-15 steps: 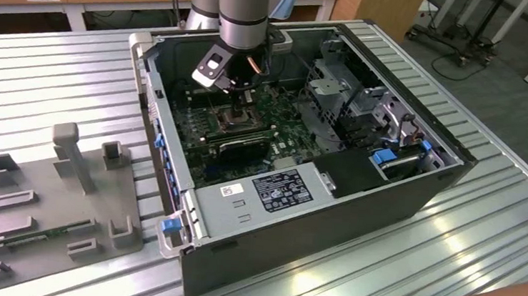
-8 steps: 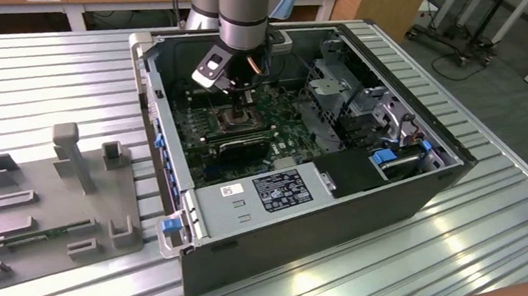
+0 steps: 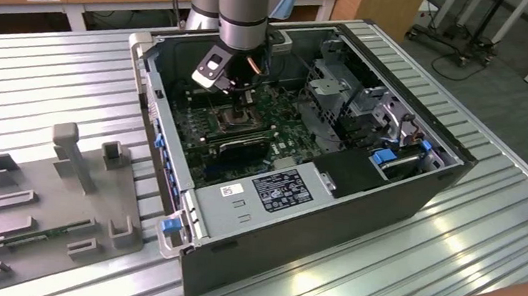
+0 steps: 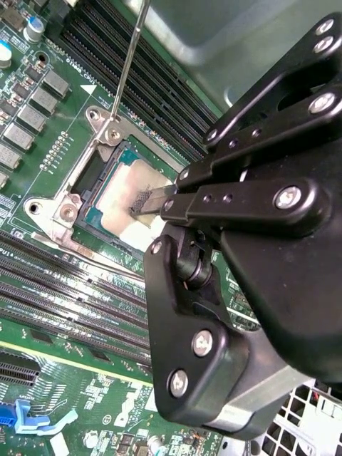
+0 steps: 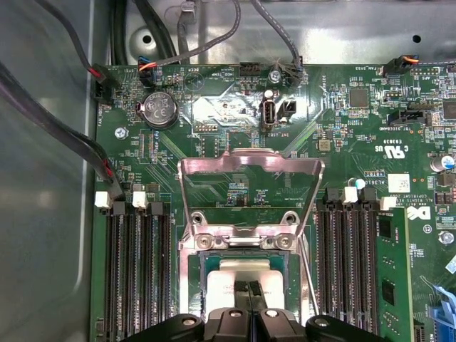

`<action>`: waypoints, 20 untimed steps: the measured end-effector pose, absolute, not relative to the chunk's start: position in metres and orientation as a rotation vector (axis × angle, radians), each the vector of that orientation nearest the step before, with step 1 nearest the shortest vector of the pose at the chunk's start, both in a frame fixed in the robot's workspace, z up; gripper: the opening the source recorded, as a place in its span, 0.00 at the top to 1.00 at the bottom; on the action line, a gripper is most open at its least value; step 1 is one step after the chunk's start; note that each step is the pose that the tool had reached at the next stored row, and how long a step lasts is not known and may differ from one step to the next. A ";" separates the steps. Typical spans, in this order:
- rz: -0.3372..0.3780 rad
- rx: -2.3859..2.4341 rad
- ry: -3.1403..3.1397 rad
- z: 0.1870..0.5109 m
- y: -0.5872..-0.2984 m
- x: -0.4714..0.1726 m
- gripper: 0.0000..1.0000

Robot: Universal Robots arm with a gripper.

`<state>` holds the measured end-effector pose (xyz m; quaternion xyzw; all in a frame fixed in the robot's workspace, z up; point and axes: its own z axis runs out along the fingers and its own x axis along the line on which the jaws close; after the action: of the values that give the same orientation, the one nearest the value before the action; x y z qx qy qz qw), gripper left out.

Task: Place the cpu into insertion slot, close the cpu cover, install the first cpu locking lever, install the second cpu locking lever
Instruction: 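Place the cpu into insertion slot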

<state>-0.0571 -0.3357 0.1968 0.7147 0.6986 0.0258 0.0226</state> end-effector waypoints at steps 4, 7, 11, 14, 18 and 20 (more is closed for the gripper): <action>0.083 2.214 2.164 0.198 -0.335 -0.057 0.89; 0.087 2.214 2.164 0.200 -0.335 -0.056 0.89; 0.083 2.214 2.164 0.206 -0.335 -0.057 0.89; 0.083 2.214 2.164 0.211 -0.335 -0.057 0.89; 0.083 2.214 2.164 0.220 -0.335 -0.057 0.89; 0.083 2.214 2.164 0.224 -0.335 -0.057 0.89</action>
<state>-0.0568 -0.3353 0.2241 0.7147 0.6985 0.0268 0.0224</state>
